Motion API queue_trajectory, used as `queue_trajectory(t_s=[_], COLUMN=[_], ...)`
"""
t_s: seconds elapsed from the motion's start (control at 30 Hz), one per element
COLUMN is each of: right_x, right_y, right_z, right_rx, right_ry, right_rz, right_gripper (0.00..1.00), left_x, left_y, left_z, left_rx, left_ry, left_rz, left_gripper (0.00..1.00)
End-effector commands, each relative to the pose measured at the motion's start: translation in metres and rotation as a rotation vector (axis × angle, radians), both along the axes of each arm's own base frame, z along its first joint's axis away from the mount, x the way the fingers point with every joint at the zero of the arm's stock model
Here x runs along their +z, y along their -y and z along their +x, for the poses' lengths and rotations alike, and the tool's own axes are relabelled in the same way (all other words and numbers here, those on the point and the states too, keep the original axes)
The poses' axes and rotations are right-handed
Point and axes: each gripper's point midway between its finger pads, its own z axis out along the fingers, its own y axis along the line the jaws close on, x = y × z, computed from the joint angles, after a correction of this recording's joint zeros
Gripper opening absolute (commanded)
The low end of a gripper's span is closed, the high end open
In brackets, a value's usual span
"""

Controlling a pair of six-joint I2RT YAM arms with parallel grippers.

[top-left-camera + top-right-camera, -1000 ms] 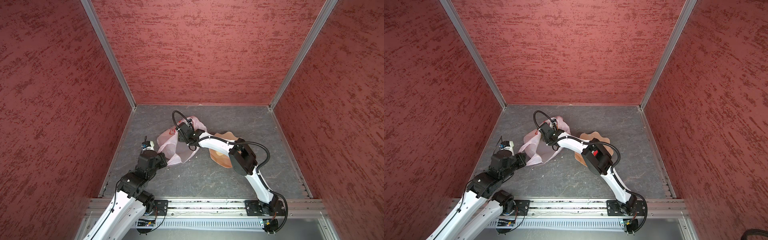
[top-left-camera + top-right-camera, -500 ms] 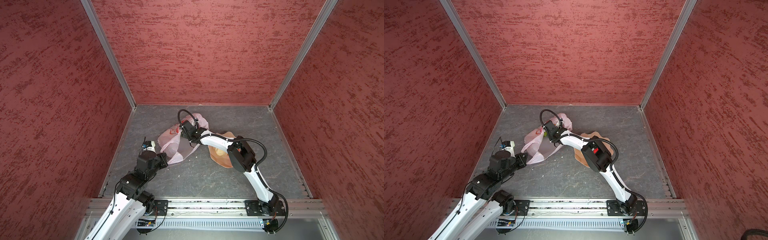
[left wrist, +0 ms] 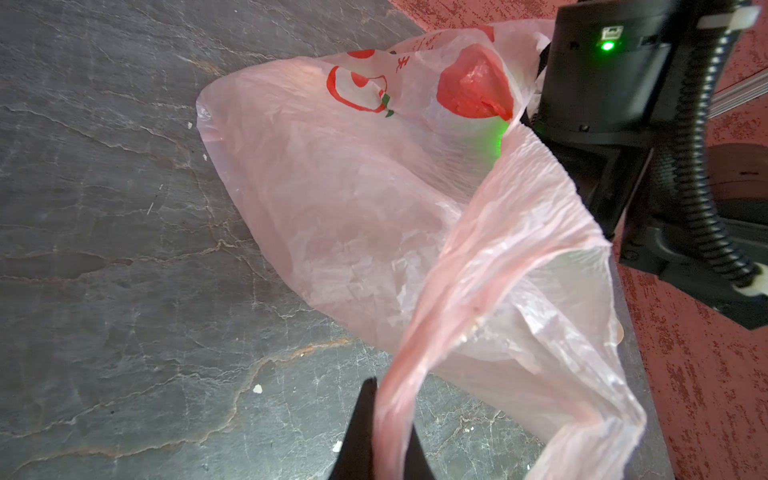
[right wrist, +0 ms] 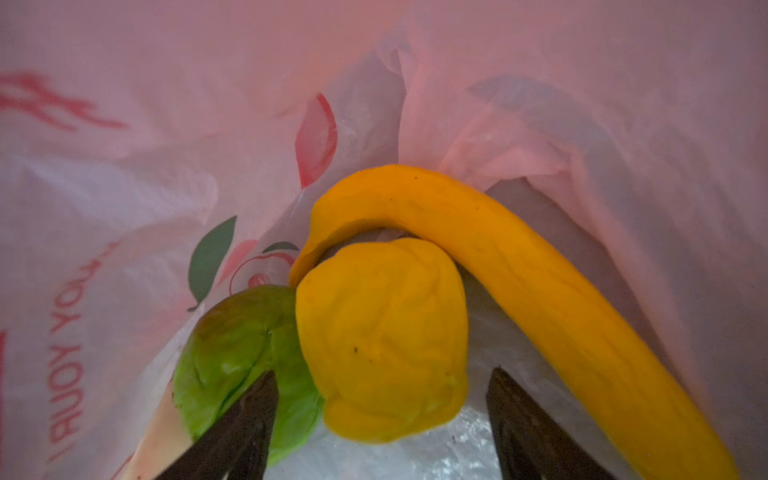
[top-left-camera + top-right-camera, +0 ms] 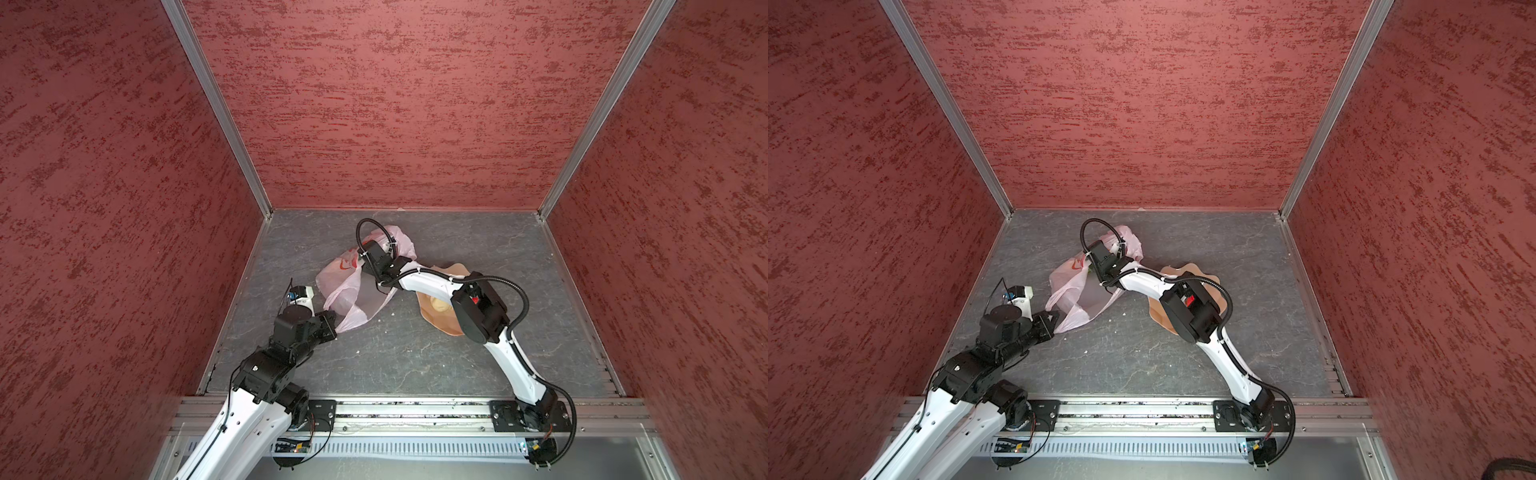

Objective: Take the fake fruits out of the plastic bag
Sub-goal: 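Close the right gripper on the yellow lemon inside the bag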

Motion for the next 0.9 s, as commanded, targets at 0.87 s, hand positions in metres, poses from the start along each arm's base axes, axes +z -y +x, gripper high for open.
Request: queue_trajectory(t_s=[0.87], right_x=[-0.018], right_y=[0.009], right_z=[0.045], right_rx=[-0.085], right_ry=[0.026], right_rz=[0.084], right_gripper=[0.71], left_x=[-0.003], left_y=[0.008], left_z=[-0.01], left_rx=[-0.05], left_ry=[-0.038], left_rz=[-0.036], left_gripper=[0.06])
